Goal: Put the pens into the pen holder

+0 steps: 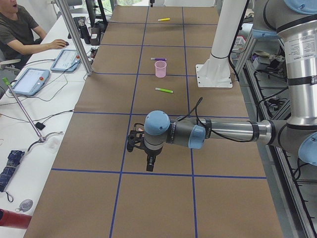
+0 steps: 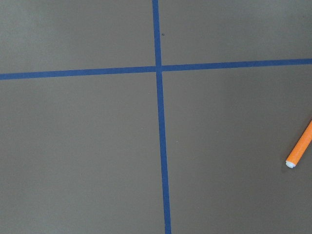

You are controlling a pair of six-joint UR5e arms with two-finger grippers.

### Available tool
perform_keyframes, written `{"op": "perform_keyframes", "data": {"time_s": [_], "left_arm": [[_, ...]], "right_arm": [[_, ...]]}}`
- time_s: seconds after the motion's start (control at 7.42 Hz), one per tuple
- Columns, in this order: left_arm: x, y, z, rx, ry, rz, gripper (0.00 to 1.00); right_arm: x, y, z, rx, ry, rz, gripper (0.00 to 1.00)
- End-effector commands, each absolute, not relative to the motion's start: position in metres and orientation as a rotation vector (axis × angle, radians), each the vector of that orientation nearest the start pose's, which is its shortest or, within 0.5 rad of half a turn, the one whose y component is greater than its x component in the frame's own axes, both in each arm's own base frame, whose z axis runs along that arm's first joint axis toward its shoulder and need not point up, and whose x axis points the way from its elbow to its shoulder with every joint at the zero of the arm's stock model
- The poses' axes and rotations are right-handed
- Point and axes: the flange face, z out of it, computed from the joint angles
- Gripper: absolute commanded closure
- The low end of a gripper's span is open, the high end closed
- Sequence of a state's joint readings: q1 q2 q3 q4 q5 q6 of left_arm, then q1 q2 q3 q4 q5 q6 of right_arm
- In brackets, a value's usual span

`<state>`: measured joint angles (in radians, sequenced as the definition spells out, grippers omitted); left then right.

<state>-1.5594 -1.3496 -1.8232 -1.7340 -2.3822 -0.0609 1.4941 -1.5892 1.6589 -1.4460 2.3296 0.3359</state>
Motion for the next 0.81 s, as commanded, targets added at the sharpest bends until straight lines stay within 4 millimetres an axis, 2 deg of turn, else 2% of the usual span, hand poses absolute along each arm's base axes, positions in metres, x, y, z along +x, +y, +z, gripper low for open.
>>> {"op": "perform_keyframes", "data": {"time_s": [0.0, 0.4, 0.67], "left_arm": [[-0.0569, -0.4083, 0.6161, 0.150, 0.803, 0.026, 0.00], [-0.0551, -0.4038, 0.6184, 0.145, 0.812, 0.028, 0.00], [-0.0552, -0.4009, 0.6217, 0.141, 0.810, 0.031, 0.00]], "right_arm": [[0.0266, -0.4868, 0.6158, 0.016, -0.790, 0.175, 0.01], [0.0235, -0.4827, 0.6138, 0.006, -0.827, 0.168, 0.01], [0.0211, -0.4797, 0.6113, 0.058, -0.853, 0.136, 0.01]]}}
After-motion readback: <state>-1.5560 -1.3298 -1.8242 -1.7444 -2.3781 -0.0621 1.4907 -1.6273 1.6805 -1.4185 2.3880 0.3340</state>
